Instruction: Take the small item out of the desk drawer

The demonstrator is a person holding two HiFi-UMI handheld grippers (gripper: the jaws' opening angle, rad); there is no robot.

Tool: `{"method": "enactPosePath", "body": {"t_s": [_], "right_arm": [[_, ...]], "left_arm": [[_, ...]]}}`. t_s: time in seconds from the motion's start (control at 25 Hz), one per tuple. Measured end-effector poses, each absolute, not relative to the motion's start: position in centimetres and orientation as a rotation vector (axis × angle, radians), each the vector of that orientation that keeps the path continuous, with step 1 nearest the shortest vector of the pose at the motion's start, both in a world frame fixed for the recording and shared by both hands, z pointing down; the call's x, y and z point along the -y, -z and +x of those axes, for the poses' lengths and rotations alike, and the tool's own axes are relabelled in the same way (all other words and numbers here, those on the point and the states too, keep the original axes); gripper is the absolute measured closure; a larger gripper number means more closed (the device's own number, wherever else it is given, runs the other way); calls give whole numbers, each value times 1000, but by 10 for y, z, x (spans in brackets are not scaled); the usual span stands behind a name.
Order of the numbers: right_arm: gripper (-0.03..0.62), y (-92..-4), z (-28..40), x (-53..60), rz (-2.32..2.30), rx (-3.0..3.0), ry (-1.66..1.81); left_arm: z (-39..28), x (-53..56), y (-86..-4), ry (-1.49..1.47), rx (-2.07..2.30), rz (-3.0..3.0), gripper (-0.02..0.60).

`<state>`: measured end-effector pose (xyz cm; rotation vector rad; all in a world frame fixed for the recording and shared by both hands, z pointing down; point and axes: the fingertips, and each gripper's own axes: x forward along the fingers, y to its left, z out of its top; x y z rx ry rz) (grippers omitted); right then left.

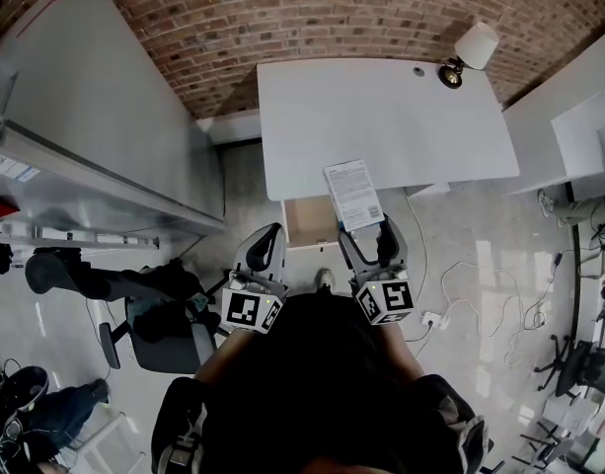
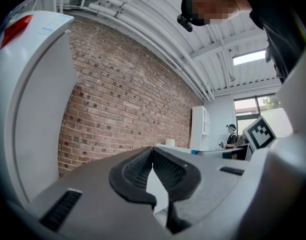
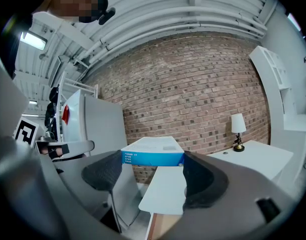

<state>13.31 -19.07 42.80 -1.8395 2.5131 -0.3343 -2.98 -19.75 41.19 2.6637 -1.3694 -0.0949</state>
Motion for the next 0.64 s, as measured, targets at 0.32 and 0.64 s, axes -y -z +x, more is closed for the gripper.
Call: {"method": "enactPosePath", "body": {"t_s": [0.32, 0.64], "right_arm": [[200, -432, 133, 186, -1834, -2528, 349], [200, -432, 134, 184, -1837, -2533, 350]], "left_arm": [[-25, 194, -414, 98, 1356, 2666, 572], [-23, 191, -414, 98, 1341, 2671, 572]]}}
